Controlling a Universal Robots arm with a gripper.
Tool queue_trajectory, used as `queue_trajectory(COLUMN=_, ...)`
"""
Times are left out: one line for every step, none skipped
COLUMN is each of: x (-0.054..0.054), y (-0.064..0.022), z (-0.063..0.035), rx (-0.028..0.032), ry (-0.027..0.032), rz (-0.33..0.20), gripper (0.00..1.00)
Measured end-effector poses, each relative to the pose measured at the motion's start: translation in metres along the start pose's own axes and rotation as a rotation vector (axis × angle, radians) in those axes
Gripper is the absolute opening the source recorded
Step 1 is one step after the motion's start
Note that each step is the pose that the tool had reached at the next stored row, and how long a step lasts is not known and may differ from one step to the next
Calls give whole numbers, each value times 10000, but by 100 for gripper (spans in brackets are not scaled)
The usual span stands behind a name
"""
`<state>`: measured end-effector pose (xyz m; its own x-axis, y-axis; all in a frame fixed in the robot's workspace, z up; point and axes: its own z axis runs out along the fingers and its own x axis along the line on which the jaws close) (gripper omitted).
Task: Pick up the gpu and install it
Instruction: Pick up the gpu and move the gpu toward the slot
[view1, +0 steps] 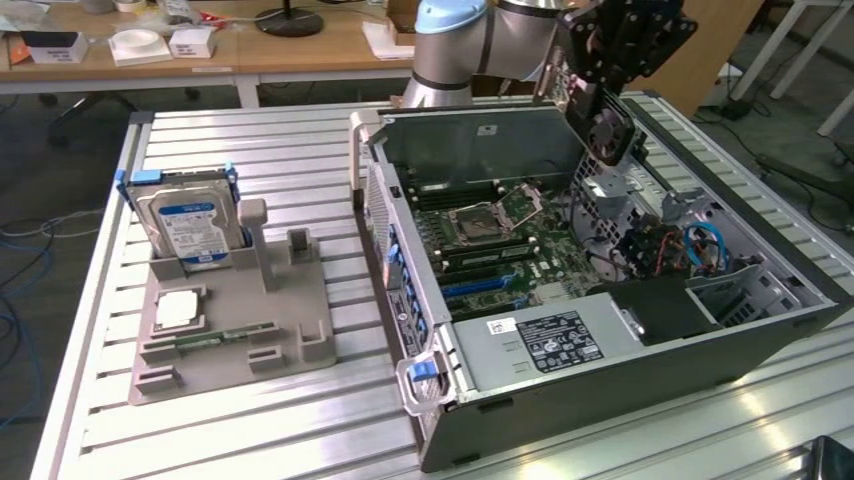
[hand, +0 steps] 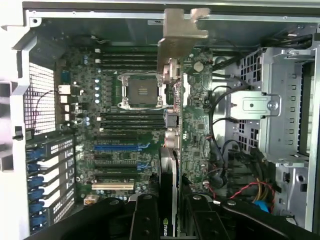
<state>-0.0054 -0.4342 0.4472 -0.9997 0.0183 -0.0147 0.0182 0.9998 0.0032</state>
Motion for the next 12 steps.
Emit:
queue_trajectory(x=-4, y=0, z=1, rx=-1, ry=0, rz=1, gripper=26)
queue_trajectory(x=-8, y=0, z=0, rx=-1, ry=-1, rz=2, gripper=26)
queue_trajectory(x=-12, y=0, z=1, rx=-1, ry=0, rz=2, gripper=26)
queue_trajectory(x=-16, y=0, z=0, rx=-1, ry=0, rz=2, gripper=26)
queue_trajectory(x=-21, y=1, z=0, rx=-1, ry=0, rz=2, gripper=26)
queue_trajectory(x=-26, y=1, z=0, rx=-1, ry=0, rz=2, gripper=26)
queue_trajectory(x=-30, y=1, z=0, rx=0, ry=0, rz=2, gripper=26)
queue_trajectory(x=-34, y=1, z=1, rx=-1, ry=0, rz=2, gripper=26)
queue_trajectory(x=-39, y=1, z=1, rx=0, ry=0, rz=2, gripper=26)
queue_trajectory(x=-43, y=1, z=1, rx=0, ry=0, rz=2, gripper=26)
queue_trajectory(x=-47, y=1, z=1, rx=-1, ry=0, rz=2, gripper=26)
queue_trajectory(x=-52, y=1, z=1, rx=-1, ry=0, rz=2, gripper=26)
